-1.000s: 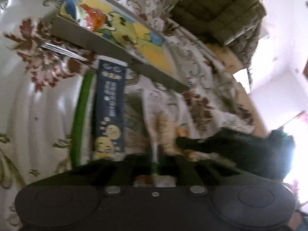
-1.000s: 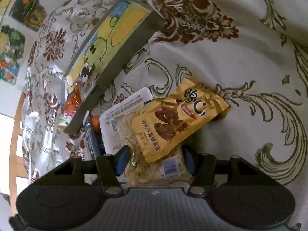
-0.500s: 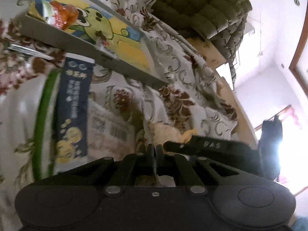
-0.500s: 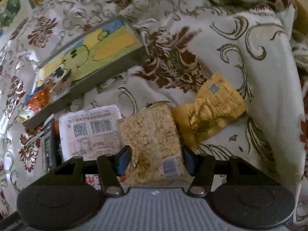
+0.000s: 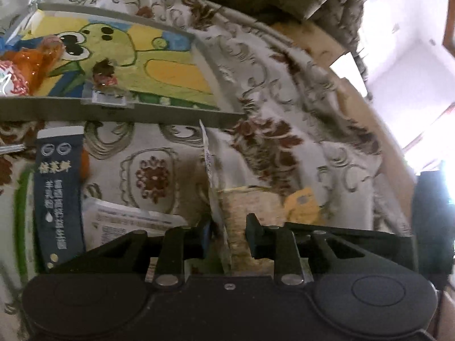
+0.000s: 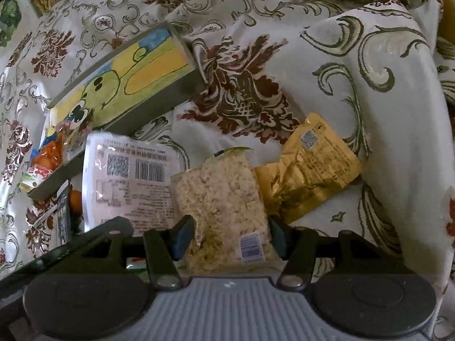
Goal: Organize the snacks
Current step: 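Lift the rice-cake bar with the right gripper while the left gripper grasps a small white packet, then carry the rice-cake bar and white packet over the grey tray with both grippers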
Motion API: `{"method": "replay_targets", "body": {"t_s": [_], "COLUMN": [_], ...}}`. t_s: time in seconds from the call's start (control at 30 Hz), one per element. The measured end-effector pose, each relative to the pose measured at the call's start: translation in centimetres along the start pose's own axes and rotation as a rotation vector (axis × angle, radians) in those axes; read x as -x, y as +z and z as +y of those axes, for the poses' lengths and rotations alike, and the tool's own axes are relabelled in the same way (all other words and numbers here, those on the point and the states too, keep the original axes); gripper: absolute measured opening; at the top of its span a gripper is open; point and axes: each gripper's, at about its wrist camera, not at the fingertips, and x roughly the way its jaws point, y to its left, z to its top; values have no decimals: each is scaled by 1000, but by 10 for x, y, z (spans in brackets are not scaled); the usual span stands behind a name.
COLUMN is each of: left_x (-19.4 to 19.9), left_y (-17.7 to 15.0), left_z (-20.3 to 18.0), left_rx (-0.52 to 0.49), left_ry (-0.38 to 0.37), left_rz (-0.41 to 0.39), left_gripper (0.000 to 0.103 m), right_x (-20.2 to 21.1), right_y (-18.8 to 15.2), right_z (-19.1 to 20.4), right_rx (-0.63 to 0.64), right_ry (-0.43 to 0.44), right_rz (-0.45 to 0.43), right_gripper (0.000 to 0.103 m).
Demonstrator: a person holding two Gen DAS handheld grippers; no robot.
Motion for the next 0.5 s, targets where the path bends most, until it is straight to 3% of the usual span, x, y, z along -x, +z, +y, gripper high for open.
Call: {"method": "replay_targets", "body": {"t_s": [0.07,0.17,0.33,0.5], "left_x": [-3,-10,-4,21], "left_y": [2,4,2,-1], "left_z": [2,4,4,6], "left_rx": [5,16,55,83], "left_ry": [22,58,71,97], "left_rz": [14,39,34,17], "left_gripper": [25,11,9,8], "right_x": [0,-1,3,8], "right_y": [1,0,-3,-7], "right_z": [0,1,-3,-10], "right_rx": [-3,-1,-21,-86], "right_ry": [7,14,46,148], "right_rz": [-1,-3,0,18], "right_gripper": [62,62,61,61]}}
